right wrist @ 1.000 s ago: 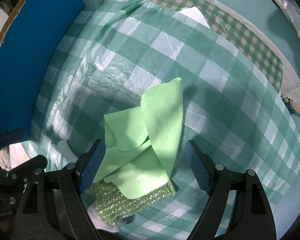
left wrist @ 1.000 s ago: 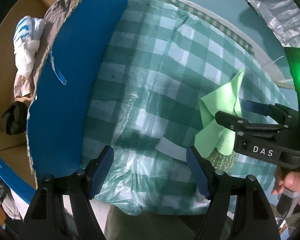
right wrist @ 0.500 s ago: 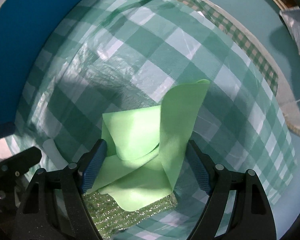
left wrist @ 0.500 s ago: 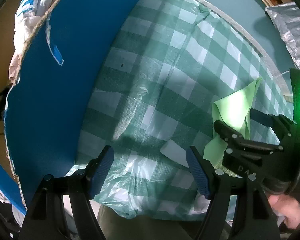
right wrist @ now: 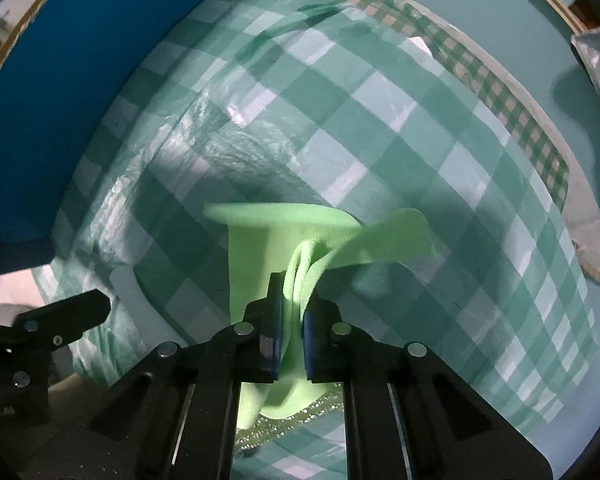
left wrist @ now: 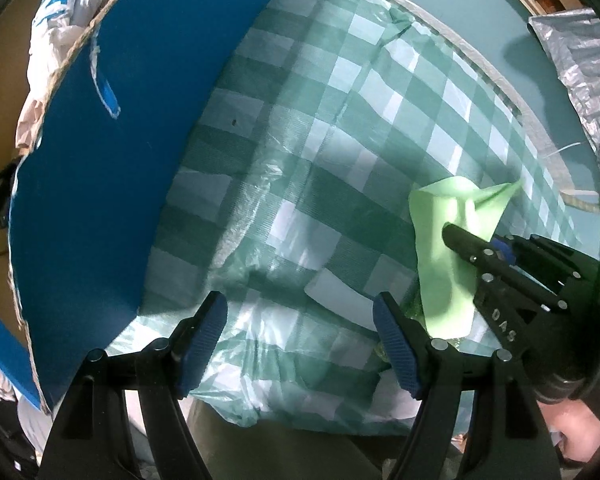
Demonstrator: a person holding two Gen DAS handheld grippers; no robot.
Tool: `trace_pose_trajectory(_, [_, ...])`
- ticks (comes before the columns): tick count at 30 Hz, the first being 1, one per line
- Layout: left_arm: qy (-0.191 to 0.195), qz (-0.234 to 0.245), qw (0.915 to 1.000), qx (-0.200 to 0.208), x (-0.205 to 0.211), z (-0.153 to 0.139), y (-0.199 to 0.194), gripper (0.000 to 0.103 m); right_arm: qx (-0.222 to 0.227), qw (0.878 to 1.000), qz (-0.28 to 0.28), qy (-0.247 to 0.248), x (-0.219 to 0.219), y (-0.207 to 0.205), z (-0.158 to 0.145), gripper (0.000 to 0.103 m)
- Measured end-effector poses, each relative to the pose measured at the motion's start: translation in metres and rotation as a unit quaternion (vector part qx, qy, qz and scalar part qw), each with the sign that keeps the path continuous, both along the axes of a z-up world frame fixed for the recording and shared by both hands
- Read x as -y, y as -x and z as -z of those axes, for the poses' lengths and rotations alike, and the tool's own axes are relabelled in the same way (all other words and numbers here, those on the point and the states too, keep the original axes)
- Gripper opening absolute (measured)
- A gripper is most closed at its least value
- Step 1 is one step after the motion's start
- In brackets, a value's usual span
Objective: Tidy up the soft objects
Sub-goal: 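Grasp the light-green cloth with the right tool while the left tool approaches the white strip, then grasp the white plastic strip with the left tool while the right tool lifts the cloth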
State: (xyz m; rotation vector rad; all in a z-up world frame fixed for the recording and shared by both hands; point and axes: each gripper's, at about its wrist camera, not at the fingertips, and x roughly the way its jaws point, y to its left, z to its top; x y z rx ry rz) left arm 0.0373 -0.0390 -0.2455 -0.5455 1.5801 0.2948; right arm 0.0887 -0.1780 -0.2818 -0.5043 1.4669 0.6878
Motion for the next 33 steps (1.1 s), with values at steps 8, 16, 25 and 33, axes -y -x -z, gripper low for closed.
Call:
trace_pose_trajectory(8, [0.019, -0.015, 0.9997, -0.007, 0.008, 0.004, 0.000, 0.077, -0.017, 0.999, 0.024, -0.034, 0.020, -0.012, -0.007, 0.008])
trace_pose_trajectory(16, [0.052, -0.055, 0.9968, -0.025, 0.020, 0.031, 0.003, 0.067, -0.017, 0.999, 0.031, -0.041, 0.036, -0.017, -0.007, 0.008])
trace_pose_trajectory(25, [0.076, -0.084, 0.9928, -0.040, 0.022, 0.051, 0.008, 0.040, -0.022, 0.998, 0.039, -0.050, 0.047, -0.016, -0.008, 0.008])
trace_pose_trajectory(33, [0.071, -0.089, 0.9928, -0.038, 0.022, 0.054, 0.005, 0.015, -0.025, 0.997, 0.038, -0.058, 0.051, -0.015, -0.008, 0.008])
